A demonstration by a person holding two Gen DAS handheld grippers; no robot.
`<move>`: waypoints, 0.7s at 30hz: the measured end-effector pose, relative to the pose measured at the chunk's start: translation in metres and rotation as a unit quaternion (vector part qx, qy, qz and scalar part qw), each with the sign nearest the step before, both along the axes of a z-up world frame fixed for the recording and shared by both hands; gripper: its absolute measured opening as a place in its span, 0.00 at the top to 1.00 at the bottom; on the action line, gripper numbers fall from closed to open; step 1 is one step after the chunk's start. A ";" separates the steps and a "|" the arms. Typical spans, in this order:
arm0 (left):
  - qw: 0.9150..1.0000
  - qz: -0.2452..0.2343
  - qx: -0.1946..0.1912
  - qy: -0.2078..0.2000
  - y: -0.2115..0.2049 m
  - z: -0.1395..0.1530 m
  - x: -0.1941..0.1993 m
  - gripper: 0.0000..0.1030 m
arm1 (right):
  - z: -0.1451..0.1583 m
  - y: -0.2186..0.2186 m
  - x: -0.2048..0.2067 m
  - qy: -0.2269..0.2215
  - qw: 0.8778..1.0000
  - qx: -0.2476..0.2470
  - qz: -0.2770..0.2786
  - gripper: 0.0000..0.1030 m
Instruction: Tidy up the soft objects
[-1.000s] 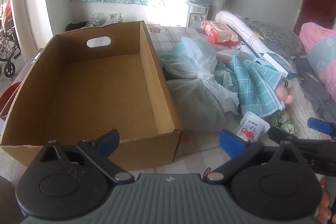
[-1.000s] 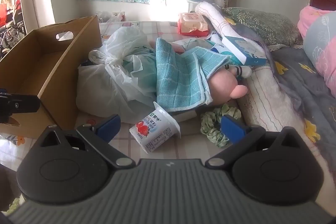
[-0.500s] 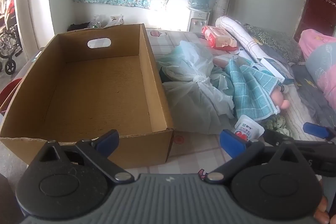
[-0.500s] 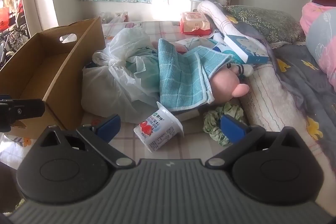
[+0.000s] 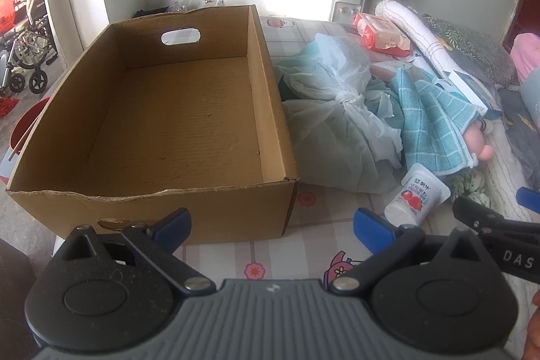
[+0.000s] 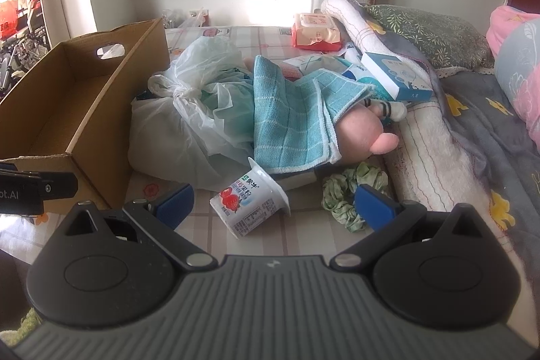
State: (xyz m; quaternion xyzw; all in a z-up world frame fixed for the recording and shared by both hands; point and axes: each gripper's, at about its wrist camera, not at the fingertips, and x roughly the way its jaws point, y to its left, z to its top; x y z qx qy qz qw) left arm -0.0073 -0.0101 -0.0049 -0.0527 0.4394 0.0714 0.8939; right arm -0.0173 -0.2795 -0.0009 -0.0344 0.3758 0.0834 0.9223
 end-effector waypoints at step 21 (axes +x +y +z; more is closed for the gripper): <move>1.000 -0.024 -0.003 0.000 -0.009 -0.001 0.005 0.00 | 0.000 0.002 0.002 0.019 1.000 0.001 0.013 0.01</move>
